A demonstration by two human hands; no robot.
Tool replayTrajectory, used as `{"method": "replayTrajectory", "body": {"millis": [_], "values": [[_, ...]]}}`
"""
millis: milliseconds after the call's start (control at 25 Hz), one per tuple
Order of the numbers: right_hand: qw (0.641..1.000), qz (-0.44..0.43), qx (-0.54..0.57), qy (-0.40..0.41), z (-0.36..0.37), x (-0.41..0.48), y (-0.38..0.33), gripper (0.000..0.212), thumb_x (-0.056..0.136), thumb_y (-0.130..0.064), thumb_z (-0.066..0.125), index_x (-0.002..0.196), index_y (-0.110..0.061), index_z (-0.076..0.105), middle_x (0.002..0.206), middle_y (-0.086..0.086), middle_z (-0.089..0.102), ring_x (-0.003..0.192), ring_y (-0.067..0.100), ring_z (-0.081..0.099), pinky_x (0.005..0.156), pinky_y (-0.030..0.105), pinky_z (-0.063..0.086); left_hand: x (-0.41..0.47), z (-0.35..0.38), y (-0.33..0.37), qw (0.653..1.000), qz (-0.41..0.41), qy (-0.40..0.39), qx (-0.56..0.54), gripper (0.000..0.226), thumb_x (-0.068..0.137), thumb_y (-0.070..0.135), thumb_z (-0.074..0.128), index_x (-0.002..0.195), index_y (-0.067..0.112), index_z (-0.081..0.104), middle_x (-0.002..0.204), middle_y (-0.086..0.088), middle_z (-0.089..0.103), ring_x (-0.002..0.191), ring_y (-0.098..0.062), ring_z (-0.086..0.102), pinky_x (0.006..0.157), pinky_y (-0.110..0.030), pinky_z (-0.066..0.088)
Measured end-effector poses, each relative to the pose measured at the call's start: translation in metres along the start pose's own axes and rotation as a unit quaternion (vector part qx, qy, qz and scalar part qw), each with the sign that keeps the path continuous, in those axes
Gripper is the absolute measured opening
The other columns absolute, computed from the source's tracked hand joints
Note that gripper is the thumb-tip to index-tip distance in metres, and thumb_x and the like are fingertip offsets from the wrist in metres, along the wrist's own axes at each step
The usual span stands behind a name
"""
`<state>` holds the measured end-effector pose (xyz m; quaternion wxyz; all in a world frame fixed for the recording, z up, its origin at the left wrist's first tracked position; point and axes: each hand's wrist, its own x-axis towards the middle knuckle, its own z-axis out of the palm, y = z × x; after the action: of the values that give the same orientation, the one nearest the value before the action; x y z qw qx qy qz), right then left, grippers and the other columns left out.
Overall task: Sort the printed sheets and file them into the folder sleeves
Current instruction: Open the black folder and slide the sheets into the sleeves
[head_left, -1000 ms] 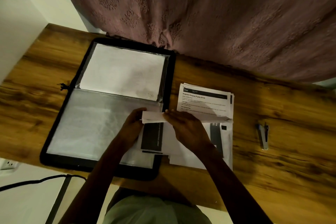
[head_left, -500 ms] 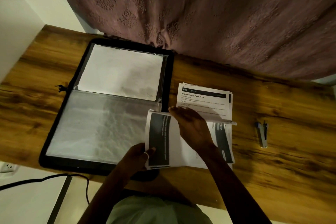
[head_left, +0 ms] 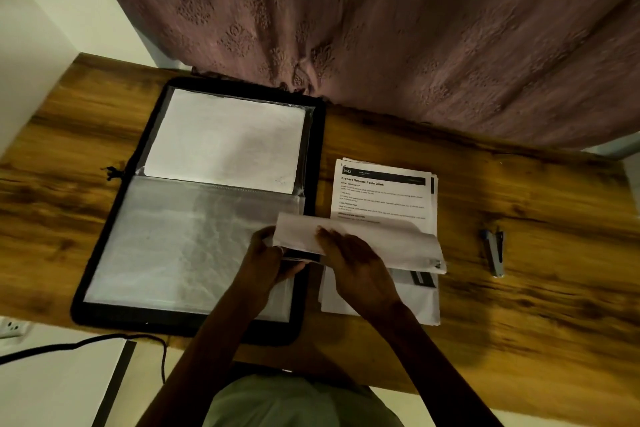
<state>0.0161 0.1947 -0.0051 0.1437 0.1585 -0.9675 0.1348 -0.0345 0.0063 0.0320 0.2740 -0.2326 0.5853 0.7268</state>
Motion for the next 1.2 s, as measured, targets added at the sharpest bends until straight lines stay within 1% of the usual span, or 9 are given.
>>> {"method": "replayTrajectory", "body": {"millis": [160,280,400,480,600,760,880,960,1200], "values": [[0.999,-0.035,-0.013,0.026,0.010,-0.009,0.005,0.026,0.104,-0.014,0.032,0.119,-0.013,0.054,0.126,0.015,0.065,0.113,0.034,0.063,0.093,0.045,0.055,0.000,-0.002,-0.011,0.999,0.044,0.012,0.010,0.031,0.100,-0.002,0.045,0.129,0.009,0.043,0.123,-0.018,0.059,0.101,-0.032,0.068,0.068,-0.031,0.061],[0.999,-0.050,-0.005,0.007,0.018,-0.015,0.009,0.026,0.091,-0.008,0.058,0.116,-0.013,0.062,0.128,0.014,0.064,0.123,0.034,0.058,0.102,0.047,0.049,-0.001,-0.003,-0.011,1.000,0.009,0.026,0.002,0.024,0.103,0.006,0.042,0.117,0.010,0.060,0.118,-0.020,0.066,0.095,-0.028,0.072,0.071,-0.034,0.060],[0.999,-0.048,-0.011,-0.023,0.019,-0.015,0.011,0.032,0.083,-0.008,0.070,0.114,-0.014,0.068,0.133,0.011,0.062,0.130,0.030,0.052,0.113,0.044,0.036,0.000,-0.002,-0.011,0.997,-0.043,0.047,-0.034,0.018,0.105,0.022,0.044,0.105,0.019,0.063,0.108,-0.014,0.069,0.096,-0.031,0.069,0.082,-0.045,0.060],[0.998,-0.049,-0.017,-0.036,0.019,-0.015,0.013,0.031,0.085,-0.010,0.067,0.116,-0.014,0.068,0.136,0.010,0.059,0.133,0.029,0.049,0.115,0.044,0.032,0.005,-0.005,-0.018,0.998,-0.019,0.047,0.044,0.015,0.100,0.028,0.058,0.106,0.017,0.067,0.106,-0.012,0.072,0.095,-0.026,0.072,0.083,-0.042,0.061],[0.997,-0.050,0.005,-0.062,0.020,-0.019,0.012,0.029,0.093,-0.018,0.058,0.120,-0.013,0.066,0.139,0.010,0.057,0.137,0.027,0.045,0.113,0.047,0.037,0.012,-0.009,-0.030,0.987,0.027,0.051,0.151,0.023,0.095,0.016,0.066,0.117,0.012,0.064,0.111,-0.011,0.071,0.098,-0.024,0.071,0.082,-0.040,0.061],[0.998,0.038,0.035,-0.039,0.005,0.002,0.020,0.035,0.095,-0.024,0.056,0.128,-0.012,0.061,0.137,0.010,0.058,0.132,0.024,0.047,0.110,0.048,0.039,0.012,-0.010,-0.025,0.990,0.043,0.046,0.123,0.039,0.092,0.008,0.068,0.125,0.021,0.054,0.116,-0.004,0.065,0.099,-0.022,0.069,0.076,-0.039,0.063],[0.978,0.108,0.014,-0.176,-0.014,0.038,0.038,0.060,0.094,-0.047,0.054,0.144,-0.017,0.040,0.146,0.008,0.047,0.140,0.027,0.036,0.116,0.052,0.027,0.013,-0.011,-0.023,0.994,0.038,0.025,0.104,0.052,0.090,0.006,0.070,0.131,0.028,0.047,0.117,0.001,0.061,0.100,-0.023,0.068,0.074,-0.039,0.063],[0.949,0.126,0.060,-0.283,-0.020,0.052,0.044,0.069,0.091,-0.055,0.056,0.147,-0.022,0.033,0.148,0.004,0.044,0.139,0.026,0.036,0.115,0.047,0.028,0.014,-0.011,-0.021,0.994,0.015,0.020,0.105,0.043,0.091,0.009,0.070,0.129,0.021,0.055,0.117,-0.004,0.067,0.101,-0.023,0.069,0.078,-0.039,0.062],[0.868,0.187,0.171,-0.427,-0.022,0.079,0.058,0.078,0.077,-0.042,0.079,0.141,-0.019,0.041,0.139,0.003,0.049,0.124,0.024,0.049,0.101,0.035,0.042,0.012,-0.009,-0.019,0.990,-0.002,-0.065,0.123,0.033,0.092,0.013,0.069,0.124,0.013,0.060,0.117,-0.008,0.070,0.107,-0.023,0.069,0.087,-0.042,0.060]]}}
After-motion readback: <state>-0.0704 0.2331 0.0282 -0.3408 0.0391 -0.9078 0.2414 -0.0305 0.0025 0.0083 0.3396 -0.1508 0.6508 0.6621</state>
